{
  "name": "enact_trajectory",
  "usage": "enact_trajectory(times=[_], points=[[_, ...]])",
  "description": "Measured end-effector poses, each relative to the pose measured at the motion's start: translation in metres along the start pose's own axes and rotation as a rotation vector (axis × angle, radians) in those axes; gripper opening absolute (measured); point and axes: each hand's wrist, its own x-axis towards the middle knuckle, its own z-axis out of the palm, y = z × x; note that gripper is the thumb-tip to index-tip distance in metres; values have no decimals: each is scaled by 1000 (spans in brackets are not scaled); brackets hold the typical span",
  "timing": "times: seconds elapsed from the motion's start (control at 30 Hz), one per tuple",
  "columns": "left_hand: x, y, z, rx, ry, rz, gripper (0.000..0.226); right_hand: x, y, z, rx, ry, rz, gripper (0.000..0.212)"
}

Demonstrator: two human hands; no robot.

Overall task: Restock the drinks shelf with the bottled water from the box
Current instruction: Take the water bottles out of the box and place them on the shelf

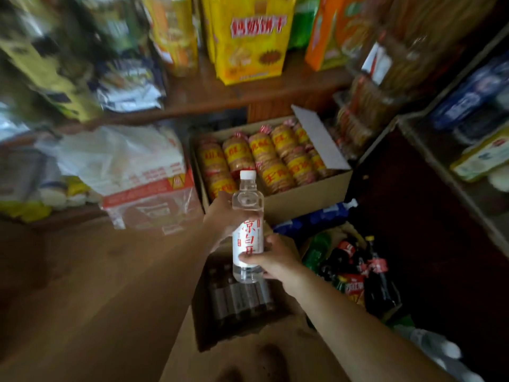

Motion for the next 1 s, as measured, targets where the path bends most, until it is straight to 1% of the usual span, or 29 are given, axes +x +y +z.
enact_trajectory(times=[0.03, 0.1, 0.17, 0.2, 0.3, 0.33, 0.4, 0.47, 0.5, 0.57, 0.63, 0.67, 0.73, 0.8, 0.83, 0.9, 1.0], points=[[-8, 20, -5, 23, 4, 32, 44, -10, -15, -5, 1, 16, -31, 44], [-22, 56, -12, 81, -6, 122, 36, -34, -43, -14, 7, 55, -81, 48], [-40, 94, -18, 126, -14, 187, 42, -57, -67, -22, 30, 95, -127, 49], [-47, 110, -20, 125, -15, 227, 44, -69, -78, -26, 38, 113, -153, 50], [-78, 159, -18, 66, 9, 323, 44, -103, -111, -45, 32, 225, -241, 63], [-90, 176, -16, 43, 2, 349, 40, -118, -121, -53, 24, 268, -269, 65], [-116, 212, -5, 28, -42, 444, 26, -150, -136, -73, 52, 352, -323, 71], [-133, 241, 6, 15, -59, 510, 18, -175, -149, -88, 69, 407, -353, 65], [-142, 258, 14, 7, -64, 534, 24, -191, -155, -98, 75, 455, -370, 61], [-161, 288, 31, -5, -82, 569, 36, -221, -164, -121, 82, 540, -418, 59], [-180, 315, 50, 0, -125, 596, 54, -247, -170, -144, 79, 639, -449, 60], [-191, 327, 60, 1, -151, 619, 54, -260, -171, -155, 85, 670, -458, 60], [-209, 348, 82, 19, -202, 668, 41, -285, -169, -176, 100, 712, -466, 59], [-229, 368, 106, 31, -248, 709, 38, -310, -166, -198, 113, 780, -484, 58], [-238, 377, 118, 42, -272, 723, 40, -323, -164, -208, 119, 814, -487, 58], [-257, 396, 145, 85, -300, 730, 52, -349, -159, -230, 112, 877, -468, 58], [-286, 415, 186, 90, -348, 761, 38, -384, -145, -263, 108, 970, -458, 55]])
